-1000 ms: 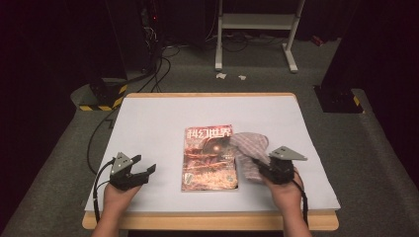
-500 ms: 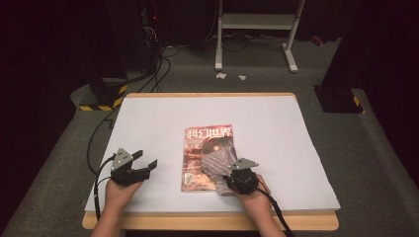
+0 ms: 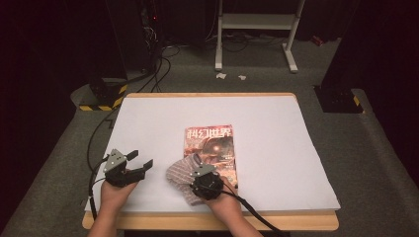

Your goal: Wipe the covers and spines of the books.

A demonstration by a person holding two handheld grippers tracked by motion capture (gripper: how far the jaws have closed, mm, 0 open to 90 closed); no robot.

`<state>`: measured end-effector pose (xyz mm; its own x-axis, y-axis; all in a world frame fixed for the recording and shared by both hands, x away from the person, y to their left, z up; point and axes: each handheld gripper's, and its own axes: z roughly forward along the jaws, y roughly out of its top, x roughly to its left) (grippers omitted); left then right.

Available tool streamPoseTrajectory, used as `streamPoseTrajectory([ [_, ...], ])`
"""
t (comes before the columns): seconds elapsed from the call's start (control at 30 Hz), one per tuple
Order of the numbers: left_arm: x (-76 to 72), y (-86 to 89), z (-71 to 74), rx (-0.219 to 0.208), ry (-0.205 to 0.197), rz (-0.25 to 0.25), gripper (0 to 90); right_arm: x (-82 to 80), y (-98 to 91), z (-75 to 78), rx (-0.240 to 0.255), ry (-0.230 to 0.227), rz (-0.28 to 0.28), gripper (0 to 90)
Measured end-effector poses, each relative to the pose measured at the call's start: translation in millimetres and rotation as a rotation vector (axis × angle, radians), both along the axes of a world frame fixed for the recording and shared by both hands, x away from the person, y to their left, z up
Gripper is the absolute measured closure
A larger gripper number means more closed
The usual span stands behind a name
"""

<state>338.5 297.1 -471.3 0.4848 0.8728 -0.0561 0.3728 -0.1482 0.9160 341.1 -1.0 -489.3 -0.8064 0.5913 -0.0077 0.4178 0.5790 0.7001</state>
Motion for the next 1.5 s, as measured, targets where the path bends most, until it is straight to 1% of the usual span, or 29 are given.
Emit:
streamPoseTrajectory([
  [0.03, -0.2, 0.1, 0.0, -0.003, 0.0, 0.0, 27.4, -0.6, 4.0, -0.4, 0.002, -0.007, 0.008, 71.9],
  [0.1, -0.4, 0.4, -0.5, -0.003, 0.003, -0.002, 27.2, -0.4, 4.1, -0.6, 0.004, -0.01, 0.006, 71.7],
  [0.17, -0.1, 1.2, -0.7, -0.005, 0.005, -0.003, 27.0, 0.7, -1.1, -0.3, 0.001, -0.005, -0.002, 71.4],
  [0.2, 0.1, 1.4, -0.7, -0.008, 0.004, -0.004, 27.0, 2.7, -12.2, 0.1, -0.003, -0.013, -0.035, 71.4],
  [0.27, 0.6, 1.2, -1.2, -0.005, 0.006, -0.007, 26.9, 4.6, -29.4, 0.4, 0.001, -0.011, -0.083, 71.4],
  [0.37, 1.1, 0.1, -2.8, -0.003, 0.011, -0.009, 26.8, 7.6, -60.5, -0.2, 0.02, -0.007, -0.167, 71.5],
  [0.4, 1.1, -0.4, -3.2, -0.003, 0.013, -0.009, 26.8, 9.0, -75.7, -0.6, 0.032, -0.003, -0.202, 71.5],
  [0.43, 1.1, -0.4, -3.2, -0.003, 0.013, -0.009, 26.8, 9.0, -75.7, -0.6, 0.032, -0.003, -0.202, 71.5],
  [0.47, 1.2, -2.0, -3.8, 0.003, 0.012, -0.009, 26.8, 8.6, -96.9, -0.3, 0.036, -0.004, -0.252, 71.6],
  [0.5, 1.2, -2.0, -3.8, 0.003, 0.012, -0.009, 26.8, 8.6, -96.9, -0.3, 0.036, -0.004, -0.252, 71.6],
  [0.53, 1.2, -3.3, -3.9, 0.006, 0.011, -0.01, 26.8, 6.5, -111.5, 0.4, 0.038, -0.005, -0.282, 71.6],
  [0.63, 1.3, -4.7, -4.2, 0.011, 0.01, -0.01, 26.8, 4.8, -117.1, 0.6, 0.038, -0.009, -0.288, 71.6],
  [0.67, 1.3, -5.8, -4.5, 0.008, 0.012, -0.01, 26.8, 2.4, -114.1, 1.5, 0.016, -0.018, -0.283, 71.7],
  [0.73, 1.4, -6.0, -4.6, 0.005, 0.012, -0.01, 26.8, 2.2, -111.9, 1.8, 0.008, -0.024, -0.278, 71.6],
  [0.8, 1.9, -5.9, -4.7, 0.012, 0.01, -0.008, 26.8, 2.7, -100.3, 1.8, -0.005, -0.029, -0.251, 71.6],
  [0.83, 1.9, -5.9, -4.7, 0.012, 0.01, -0.008, 26.8, 2.7, -100.3, 1.8, -0.005, -0.029, -0.251, 71.6],
  [0.93, 2.4, -4.6, -4.6, 0.012, 0.012, -0.007, 26.8, 4.4, -84.9, 0.4, -0.001, -0.022, -0.22, 71.6],
  [1.0, 2.5, -3.6, -3.9, 0.007, 0.008, -0.006, 26.8, 5.7, -70.4, 0.6, -0.001, -0.017, -0.197, 71.6],
  [1.07, 2.1, -2.4, -2.8, 0.004, 0.002, -0.006, 26.8, 6.6, -48.8, 0.2, 0.002, -0.016, -0.153, 71.5],
  [1.1, 2.1, -2.4, -2.8, 0.004, 0.002, -0.006, 26.8, 6.6, -48.8, 0.2, 0.002, -0.016, -0.153, 71.5],
  [1.13, 1.6, -1.4, -2.1, 0.006, 0.001, -0.006, 26.8, 6.6, -42.4, 0.2, 0.002, -0.014, -0.139, 71.5],
  [1.17, 1.2, -0.5, -1.8, 0.003, -0.002, -0.003, 26.8, 6.4, -31.3, -0.1, 0.001, -0.011, -0.114, 71.5],
  [1.2, 0.7, 1.1, -1.2, 0.003, -0.003, -0.003, 26.8, 5.1, -11.3, -0.8, 0.005, -0.008, -0.078, 71.5],
  [1.23, 0.3, 1.8, -1.1, -0.001, -0.003, 0.0, 26.8, 5.1, -11.3, -0.8, 0.005, -0.008, -0.078, 71.5],
  [1.27, -0.1, 3.3, -0.8, -0.001, -0.005, 0.002, 26.8, 4.9, -5.4, -1.0, 0.007, -0.006, -0.066, 71.5],
  [1.3, -0.4, 3.9, -0.7, -0.002, -0.004, 0.004, 26.8, 4.3, 8.1, -1.9, 0.017, -0.002, -0.035, 71.5],
  [1.4, -0.8, 5.7, -0.1, -0.005, -0.008, 0.009, 26.8, 4.3, 16.5, -2.0, 0.014, -0.005, -0.021, 71.5],
  [1.43, -0.9, 6.2, 0.2, -0.005, -0.008, 0.008, 26.8, 4.3, 16.5, -2.0, 0.014, -0.005, -0.021, 71.5],
  [1.5, -0.9, 5.9, 0.3, -0.007, -0.009, 0.006, 26.8, 4.8, 8.3, -0.5, 0.004, -0.01, -0.032, 71.4],
])
